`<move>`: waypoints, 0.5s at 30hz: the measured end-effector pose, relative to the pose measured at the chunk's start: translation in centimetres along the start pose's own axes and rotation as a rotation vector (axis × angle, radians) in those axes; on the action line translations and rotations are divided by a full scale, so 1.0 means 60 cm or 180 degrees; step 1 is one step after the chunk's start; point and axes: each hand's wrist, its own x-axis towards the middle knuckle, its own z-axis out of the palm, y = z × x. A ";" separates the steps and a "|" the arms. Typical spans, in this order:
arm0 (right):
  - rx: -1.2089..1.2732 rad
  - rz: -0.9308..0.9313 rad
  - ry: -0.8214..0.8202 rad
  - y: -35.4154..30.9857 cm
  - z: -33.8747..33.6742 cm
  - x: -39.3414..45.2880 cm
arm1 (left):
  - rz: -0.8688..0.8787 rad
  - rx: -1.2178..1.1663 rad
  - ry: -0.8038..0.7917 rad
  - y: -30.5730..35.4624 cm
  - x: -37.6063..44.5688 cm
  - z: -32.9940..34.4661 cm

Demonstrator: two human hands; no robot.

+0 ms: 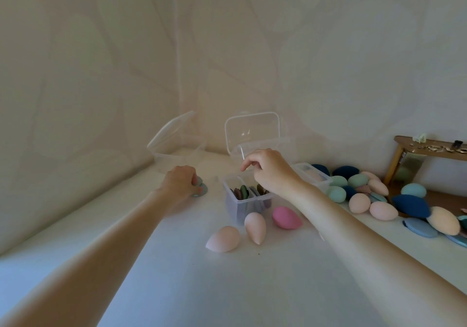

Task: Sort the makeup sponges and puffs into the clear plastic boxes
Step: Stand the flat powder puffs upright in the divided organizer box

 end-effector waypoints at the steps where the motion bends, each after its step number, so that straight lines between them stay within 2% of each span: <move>1: 0.0046 0.0029 0.0034 -0.001 -0.002 -0.002 | -0.0039 -0.0058 -0.0024 -0.003 0.001 -0.003; 8: 0.0129 0.0186 0.0174 0.000 -0.008 -0.011 | -0.0223 0.0477 0.0137 0.001 0.002 0.009; 15: 0.0237 0.0376 0.0183 0.008 -0.015 -0.020 | -0.0112 0.0933 0.0217 0.009 0.002 0.009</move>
